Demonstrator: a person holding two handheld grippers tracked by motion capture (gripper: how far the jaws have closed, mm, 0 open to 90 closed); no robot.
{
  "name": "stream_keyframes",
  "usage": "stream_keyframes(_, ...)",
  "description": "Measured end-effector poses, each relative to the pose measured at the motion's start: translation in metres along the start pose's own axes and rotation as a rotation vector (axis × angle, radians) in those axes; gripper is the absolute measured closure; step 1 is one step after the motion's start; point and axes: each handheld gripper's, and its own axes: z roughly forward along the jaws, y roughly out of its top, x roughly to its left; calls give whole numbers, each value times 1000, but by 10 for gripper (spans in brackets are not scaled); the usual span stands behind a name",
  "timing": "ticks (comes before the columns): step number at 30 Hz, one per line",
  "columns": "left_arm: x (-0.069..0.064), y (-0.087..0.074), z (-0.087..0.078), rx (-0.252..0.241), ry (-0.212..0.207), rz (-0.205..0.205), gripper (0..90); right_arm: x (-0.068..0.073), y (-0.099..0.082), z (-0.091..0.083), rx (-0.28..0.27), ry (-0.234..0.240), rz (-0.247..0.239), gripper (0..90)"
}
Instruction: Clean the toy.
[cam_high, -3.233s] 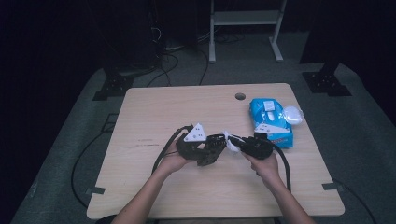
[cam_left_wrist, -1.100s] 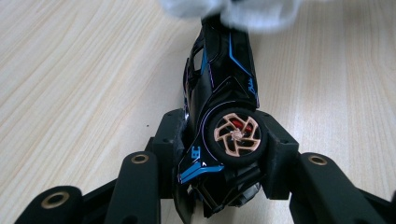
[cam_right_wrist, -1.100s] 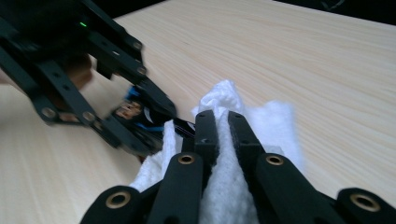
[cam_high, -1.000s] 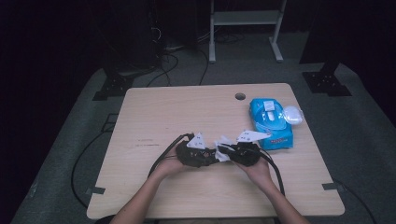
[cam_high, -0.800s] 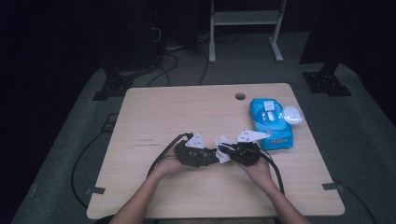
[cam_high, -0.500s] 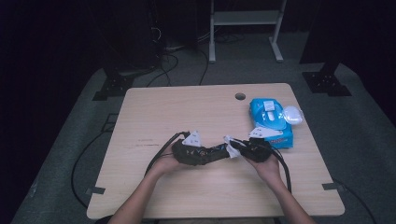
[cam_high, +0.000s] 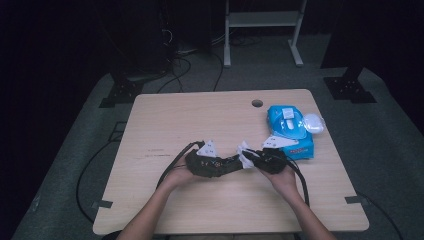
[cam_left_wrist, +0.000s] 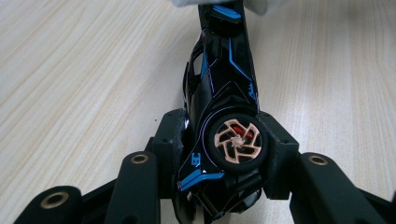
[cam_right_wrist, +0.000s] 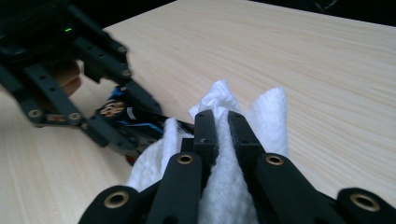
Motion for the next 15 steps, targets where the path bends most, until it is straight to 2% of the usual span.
stream_keyframes(4,-2,1,2,-6,1,-1,572,1,0,2,-5,13,19,832)
stream_keyframes(9,-2,1,2,-9,1,1,571,17,2,14,-1,68,-19,822)
stream_keyframes(12,-2,0,2,-10,-1,1,573,15,2,13,5,59,-31,831)
stream_keyframes(15,-2,0,2,-9,-1,3,572,5,1,6,6,13,-22,832)
